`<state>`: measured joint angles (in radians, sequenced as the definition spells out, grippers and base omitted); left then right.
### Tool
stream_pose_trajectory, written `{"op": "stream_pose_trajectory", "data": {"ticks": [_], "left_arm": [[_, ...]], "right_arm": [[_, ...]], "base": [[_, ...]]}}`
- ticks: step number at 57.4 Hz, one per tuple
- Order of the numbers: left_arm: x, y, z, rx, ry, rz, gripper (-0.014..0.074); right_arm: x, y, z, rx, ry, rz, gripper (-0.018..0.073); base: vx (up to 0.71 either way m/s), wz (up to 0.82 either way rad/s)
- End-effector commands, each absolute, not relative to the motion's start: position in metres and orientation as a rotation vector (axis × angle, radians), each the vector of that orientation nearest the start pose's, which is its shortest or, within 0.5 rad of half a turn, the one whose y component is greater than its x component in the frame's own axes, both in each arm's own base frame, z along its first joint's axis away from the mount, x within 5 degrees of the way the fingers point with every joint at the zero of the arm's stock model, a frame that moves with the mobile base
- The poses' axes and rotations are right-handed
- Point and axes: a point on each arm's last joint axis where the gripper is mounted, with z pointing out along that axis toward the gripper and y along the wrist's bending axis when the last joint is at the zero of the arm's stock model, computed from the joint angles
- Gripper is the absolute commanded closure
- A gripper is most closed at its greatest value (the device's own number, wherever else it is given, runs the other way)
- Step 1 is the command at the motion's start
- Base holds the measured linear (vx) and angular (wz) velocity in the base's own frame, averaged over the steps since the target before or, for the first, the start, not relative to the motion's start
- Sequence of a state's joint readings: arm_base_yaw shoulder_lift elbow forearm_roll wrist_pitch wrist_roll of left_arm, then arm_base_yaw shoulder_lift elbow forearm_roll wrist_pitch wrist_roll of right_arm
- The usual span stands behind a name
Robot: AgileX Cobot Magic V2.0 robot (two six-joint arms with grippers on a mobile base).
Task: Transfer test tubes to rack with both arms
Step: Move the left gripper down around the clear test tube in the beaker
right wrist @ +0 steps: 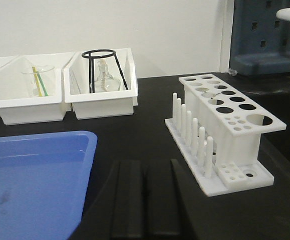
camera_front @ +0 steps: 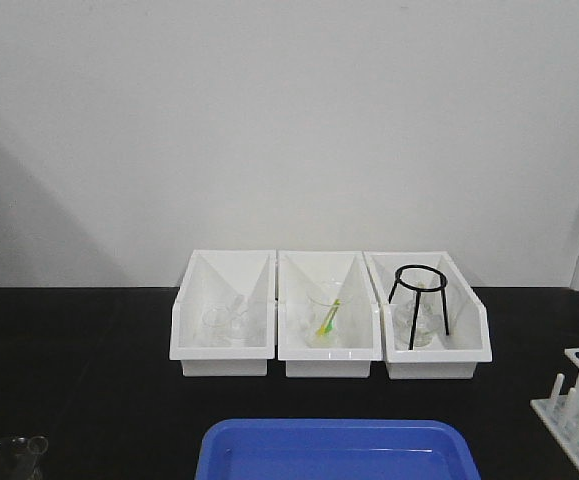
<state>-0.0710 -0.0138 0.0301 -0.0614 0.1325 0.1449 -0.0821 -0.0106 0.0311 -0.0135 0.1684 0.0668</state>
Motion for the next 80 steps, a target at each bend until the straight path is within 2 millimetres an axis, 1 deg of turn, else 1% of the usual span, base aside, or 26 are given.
{"op": "stream_pose_trajectory", "data": {"ticks": [1, 4, 8, 12, 16, 20, 23, 26, 28, 29, 32, 33, 36, 37, 40, 43, 44, 48, 54, 59, 65, 74, 80], "left_arm": [[0.056, -0.004, 0.195, 0.124, 1.517, 0.019, 0.0617], [0.056, -0.004, 0.201, 0.145, 1.453, 0.053, 0.0617], [0.055, -0.003, 0.210, 0.120, 1.354, 0.045, 0.0617], [0.052, -0.002, 0.221, 0.064, 1.267, -0.002, 0.0617], [0.049, -0.001, 0.235, -0.027, 1.217, -0.107, 0.0617], [0.045, -0.001, 0.252, -0.062, 1.193, -0.162, 0.0617], [0.041, -0.001, 0.265, -0.054, 1.179, -0.161, 0.0617], [0.038, -0.001, 0.282, -0.039, 1.173, -0.148, 0.0617], [0.036, -0.001, 0.295, -0.022, 1.168, -0.128, 0.0617], [0.036, -0.001, 0.304, -0.014, 1.162, -0.118, 0.0617], [0.038, -0.002, 0.324, 0.010, 1.168, -0.088, 0.0617], [0.039, -0.002, 0.330, 0.015, 1.170, -0.080, 0.0617], [0.046, -0.002, 0.346, 0.031, 1.186, -0.060, 0.0617], [0.048, -0.003, 0.351, 0.035, 1.197, -0.056, 0.0617], [0.062, -0.004, 0.369, 0.047, 1.238, -0.045, 0.0617], [0.075, -0.005, 0.379, 0.050, 1.276, -0.046, 0.0617], [0.122, -0.008, 0.399, 0.051, 1.361, -0.044, 0.0617], [0.135, -0.009, 0.400, 0.052, 1.391, -0.044, 0.0617], [0.145, -0.009, 0.401, 0.052, 1.401, -0.042, 0.0614], [0.149, -0.010, 0.399, 0.052, 1.409, -0.041, 0.0599], [0.150, -0.010, 0.398, 0.060, 1.417, -0.034, 0.0558], [0.150, -0.010, 0.398, 0.176, 1.417, 0.095, 0.0444], [0.150, -0.010, 0.397, 0.213, 1.423, 0.134, 0.0331]], "right_arm": [[0.057, -0.005, 0.195, 0.093, 1.556, -0.036, 0.0566], [0.056, -0.005, 0.200, 0.084, 1.510, -0.042, 0.0566], [0.056, -0.004, 0.207, 0.075, 1.427, -0.043, 0.0566], [0.054, -0.004, 0.216, 0.062, 1.341, -0.049, 0.0566], [0.051, -0.003, 0.229, 0.055, 1.251, -0.048, 0.0566], [0.046, -0.003, 0.249, 0.054, 1.185, -0.047, 0.0566], [0.040, -0.003, 0.271, 0.050, 1.136, -0.050, 0.0566], [0.036, -0.002, 0.292, 0.045, 1.106, -0.058, 0.0566], [0.035, -0.002, 0.305, 0.040, 1.099, -0.066, 0.0566], [0.035, -0.002, 0.314, 0.035, 1.091, -0.074, 0.0566], [0.036, -0.002, 0.334, 0.025, 1.079, -0.090, 0.0566], [0.038, -0.002, 0.344, 0.020, 1.076, -0.099, 0.0566], [0.041, -0.003, 0.365, 0.012, 1.065, -0.112, 0.0566], [0.045, -0.003, 0.370, 0.010, 1.078, -0.116, 0.0566], [0.054, -0.004, 0.388, 0.003, 1.083, -0.129, 0.0566], [0.063, -0.005, 0.401, -0.001, 1.090, -0.135, 0.0566], [0.100, -0.008, 0.427, 0.001, 1.142, -0.131, 0.0566], [0.112, -0.009, 0.429, 0.011, 1.169, -0.118, 0.0566], [0.123, -0.010, 0.425, 0.027, 1.205, -0.097, 0.0566], [0.127, -0.010, 0.422, 0.032, 1.221, -0.089, 0.0563], [0.128, -0.010, 0.420, 0.032, 1.238, -0.089, 0.0546], [0.128, -0.010, 0.419, 0.034, 1.260, -0.089, 0.0459], [0.129, -0.010, 0.418, 0.034, 1.261, -0.089, 0.0349]], "base": [[0.00, 0.00], [0.00, 0.00], [0.00, 0.00], [0.00, 0.00], [0.00, 0.00], [0.00, 0.00], [0.00, 0.00], [0.00, 0.00], [0.00, 0.00], [0.00, 0.00], [0.00, 0.00], [0.00, 0.00], [0.00, 0.00], [0.00, 0.00], [0.00, 0.00], [0.00, 0.00], [0.00, 0.00], [0.00, 0.00], [0.00, 0.00], [0.00, 0.00], [0.00, 0.00], [0.00, 0.00], [0.00, 0.00]]}}
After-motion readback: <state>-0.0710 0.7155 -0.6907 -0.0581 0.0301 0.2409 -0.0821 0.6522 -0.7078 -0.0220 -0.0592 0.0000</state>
